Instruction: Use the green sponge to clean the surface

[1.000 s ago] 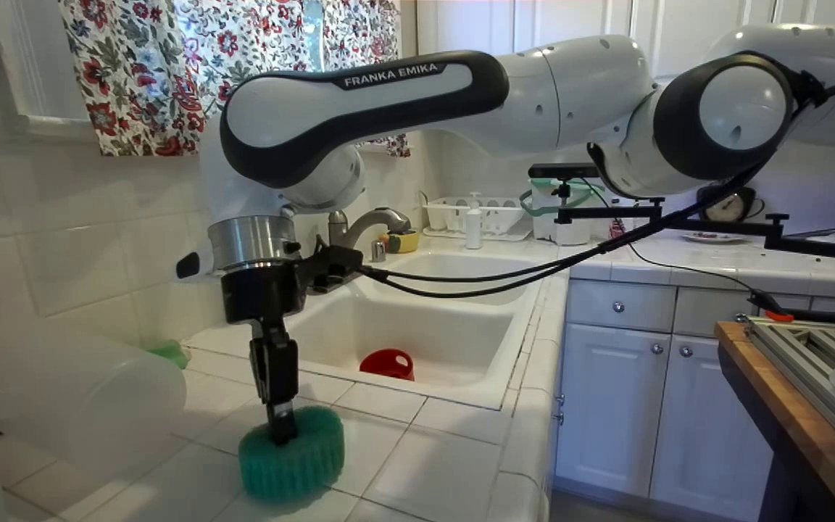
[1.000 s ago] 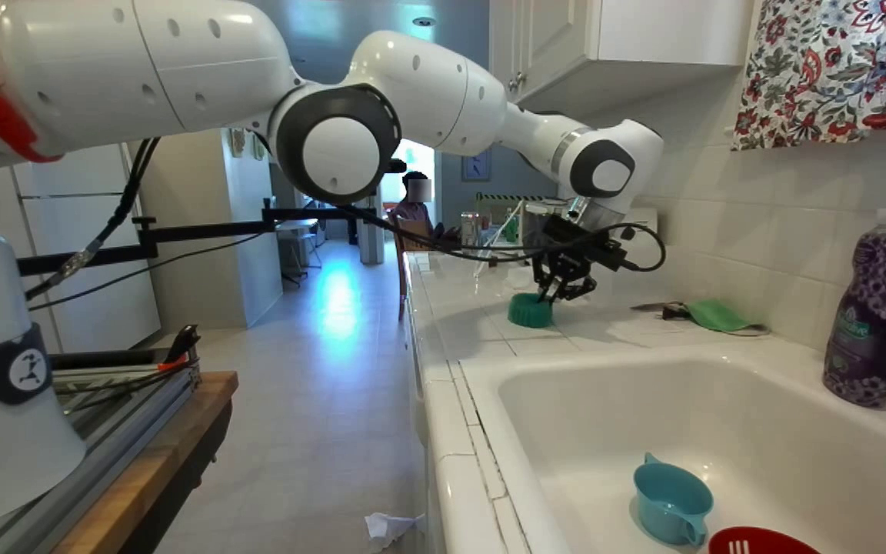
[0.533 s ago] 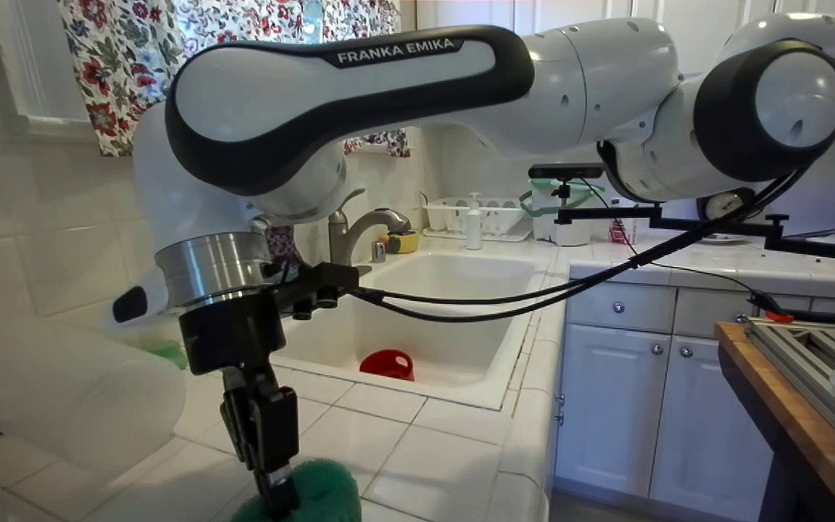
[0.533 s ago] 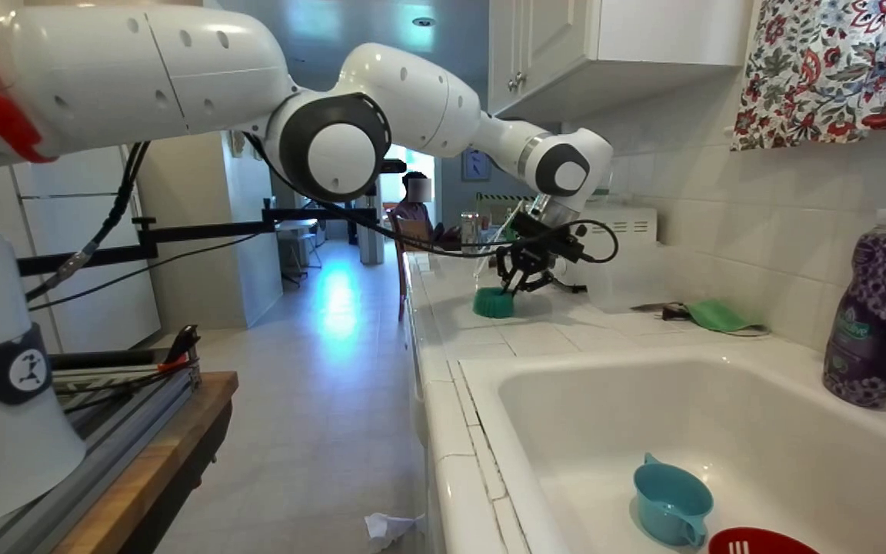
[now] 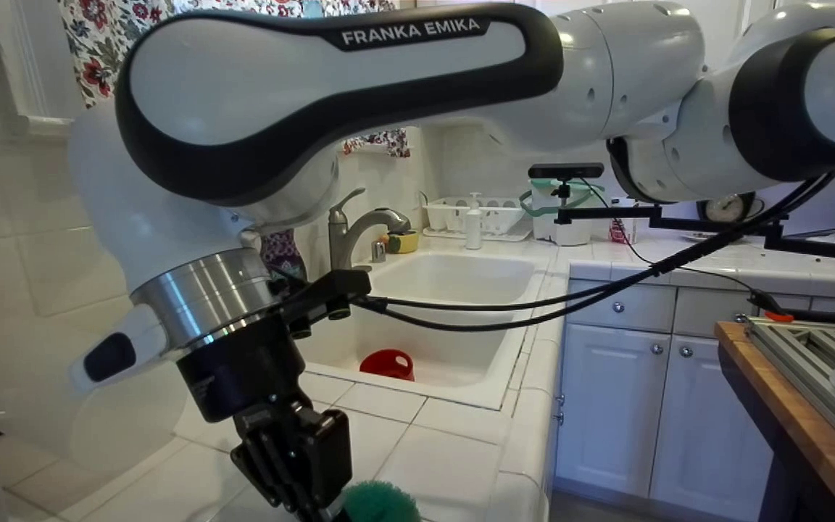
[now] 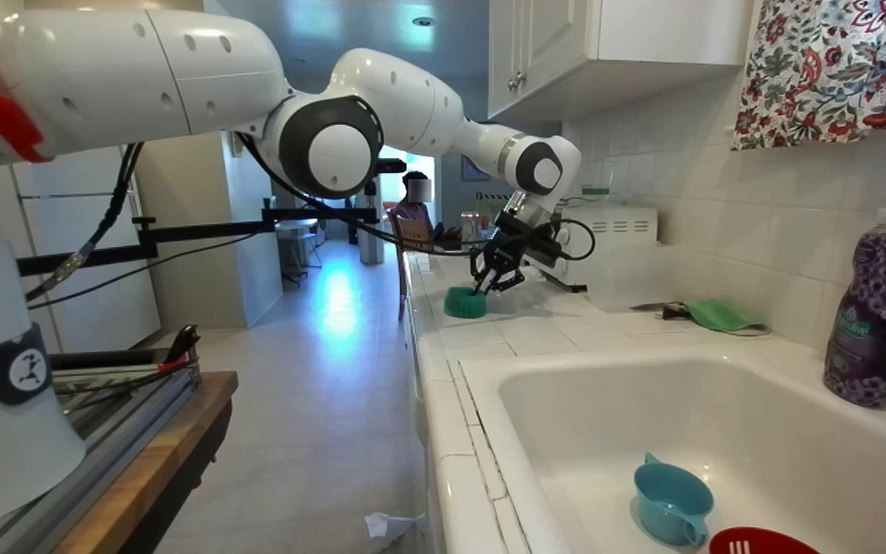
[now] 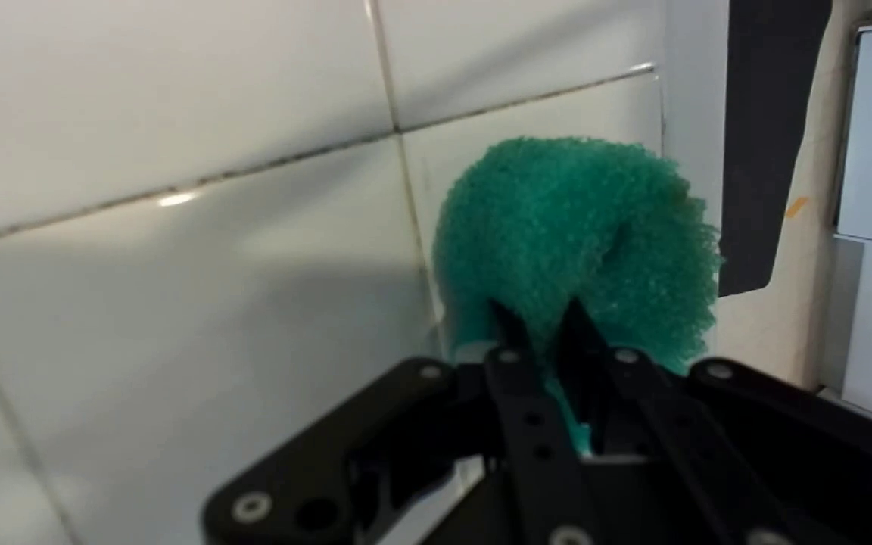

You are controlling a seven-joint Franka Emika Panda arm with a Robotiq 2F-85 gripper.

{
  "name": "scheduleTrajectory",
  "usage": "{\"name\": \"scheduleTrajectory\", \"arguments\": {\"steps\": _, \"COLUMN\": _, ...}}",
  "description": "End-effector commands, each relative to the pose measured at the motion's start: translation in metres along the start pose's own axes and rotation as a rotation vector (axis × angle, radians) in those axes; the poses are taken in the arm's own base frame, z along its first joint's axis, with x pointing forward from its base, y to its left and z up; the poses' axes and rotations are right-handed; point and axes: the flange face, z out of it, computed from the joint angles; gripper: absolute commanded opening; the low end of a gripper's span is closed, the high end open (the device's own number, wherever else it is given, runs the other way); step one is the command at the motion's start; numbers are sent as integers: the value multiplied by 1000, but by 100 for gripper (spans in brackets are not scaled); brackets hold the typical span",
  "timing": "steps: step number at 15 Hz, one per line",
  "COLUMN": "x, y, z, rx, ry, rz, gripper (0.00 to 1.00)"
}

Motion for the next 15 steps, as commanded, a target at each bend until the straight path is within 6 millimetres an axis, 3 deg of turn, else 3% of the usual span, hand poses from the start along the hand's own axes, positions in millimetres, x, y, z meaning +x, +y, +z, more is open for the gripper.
{"name": "scheduleTrajectory", "arguments": {"steps": 1, "x": -22, "y": 22, "z": -8, "rx": -32, "ry": 21, "rz": 20, "gripper": 4}}
{"name": "scheduleTrajectory", "arguments": {"steps": 6, "x": -92, "y": 85, "z": -41, "rx": -84, "ry": 205, "rz": 226, "gripper": 4}}
{"name": "scheduleTrajectory", "arguments": {"steps": 9, "x": -123, "y": 114, "z": -47, "rx": -93, "ry": 321, "rz": 356, "gripper": 4}}
{"name": "scheduleTrajectory", "arguments": {"steps": 12, "x": -127, "y": 122, "z": -51, "rx": -109, "ry": 375, "rz": 417, "gripper": 4}}
{"name": "scheduleTrajectory", "arguments": {"steps": 15, "x": -104, "y": 109, "z": -47, "rx": -123, "ry": 341, "rz": 378, "gripper": 4}}
